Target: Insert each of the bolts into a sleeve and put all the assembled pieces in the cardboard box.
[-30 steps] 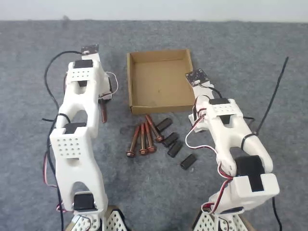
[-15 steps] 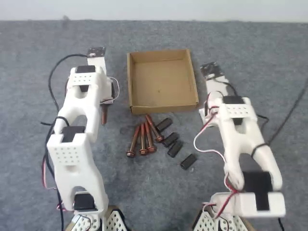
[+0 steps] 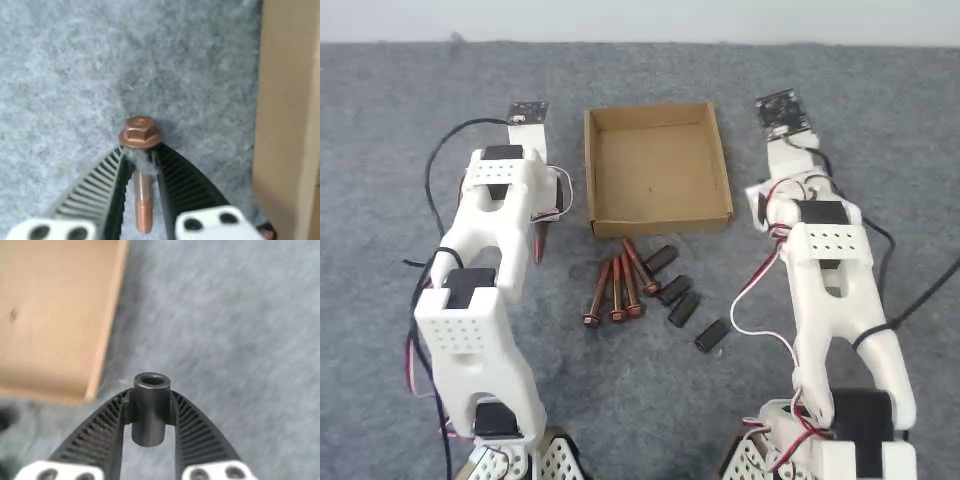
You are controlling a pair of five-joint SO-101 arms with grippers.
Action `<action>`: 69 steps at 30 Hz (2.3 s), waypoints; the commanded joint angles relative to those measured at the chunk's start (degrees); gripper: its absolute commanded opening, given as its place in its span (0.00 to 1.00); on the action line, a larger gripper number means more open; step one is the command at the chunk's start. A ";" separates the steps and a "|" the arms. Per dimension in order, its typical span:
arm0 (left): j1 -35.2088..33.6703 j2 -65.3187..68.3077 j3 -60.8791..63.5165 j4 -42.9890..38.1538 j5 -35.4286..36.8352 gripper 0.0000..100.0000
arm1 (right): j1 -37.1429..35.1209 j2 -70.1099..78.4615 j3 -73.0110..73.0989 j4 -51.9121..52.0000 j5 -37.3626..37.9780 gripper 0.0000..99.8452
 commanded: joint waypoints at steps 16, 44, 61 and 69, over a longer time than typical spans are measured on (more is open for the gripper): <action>0.79 -4.84 0.04 -1.49 -0.26 0.01 | 2.77 -0.84 14.77 -52.44 -0.18 0.01; 0.79 -4.75 0.04 -2.73 -0.26 0.01 | -11.74 4.35 57.58 -107.47 -19.25 0.01; 0.88 -5.19 0.04 -2.73 0.00 0.01 | -19.03 5.05 62.86 -102.90 -15.30 0.01; 0.79 -9.58 -0.13 -2.46 0.18 0.01 | -18.77 5.05 62.86 -102.99 -15.47 0.01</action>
